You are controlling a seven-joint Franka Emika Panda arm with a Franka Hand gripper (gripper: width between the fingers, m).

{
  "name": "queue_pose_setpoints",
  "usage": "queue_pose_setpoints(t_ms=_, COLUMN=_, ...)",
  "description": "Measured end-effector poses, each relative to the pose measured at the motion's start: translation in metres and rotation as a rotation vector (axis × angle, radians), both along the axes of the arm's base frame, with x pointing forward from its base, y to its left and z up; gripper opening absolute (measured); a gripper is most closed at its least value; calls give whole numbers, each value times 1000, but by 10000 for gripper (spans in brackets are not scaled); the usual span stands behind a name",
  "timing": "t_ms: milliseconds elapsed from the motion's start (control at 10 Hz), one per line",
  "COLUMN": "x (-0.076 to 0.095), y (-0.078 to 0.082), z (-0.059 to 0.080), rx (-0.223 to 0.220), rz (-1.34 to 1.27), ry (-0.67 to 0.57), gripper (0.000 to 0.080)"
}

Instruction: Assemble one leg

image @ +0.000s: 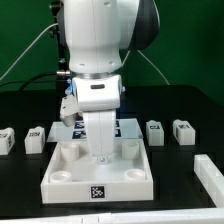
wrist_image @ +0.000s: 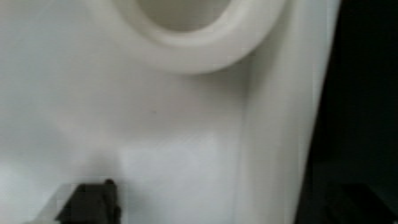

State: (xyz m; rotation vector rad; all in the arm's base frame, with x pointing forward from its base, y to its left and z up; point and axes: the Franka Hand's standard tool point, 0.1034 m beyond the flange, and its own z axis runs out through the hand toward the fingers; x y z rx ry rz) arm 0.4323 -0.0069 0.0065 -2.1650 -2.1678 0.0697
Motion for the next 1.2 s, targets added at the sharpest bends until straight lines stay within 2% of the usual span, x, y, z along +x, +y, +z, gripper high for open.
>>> queue_pose_setpoints(t_ms=100, x=0, y=0, z=0, rx=0, rz=0, ry=0, gripper=445)
queue_pose_setpoints(t_ms=200, x=0, y=0, z=0, rx=0, rz=0, ry=0, gripper=445)
queue_pose_setpoints(t_ms=300, x=0, y=0, z=0, rx=0, rz=0, ry=1, gripper=243)
queue_pose_setpoints(t_ms=400, x=0, y=0, z=0, rx=0, rz=0, ry=1, gripper=108)
queue_pose_setpoints(t_ms=500, x=1, y=0, z=1, rx=0, rz=0, ry=-6, gripper=108)
queue_pose_setpoints(t_ms=600, x=3, y=0, z=1, rx=0, rz=-1, ry=-12, gripper=62)
queue_pose_setpoints(t_ms=1200, x=3, y=0, z=1, rx=0, rz=-1, ry=-13, gripper=62)
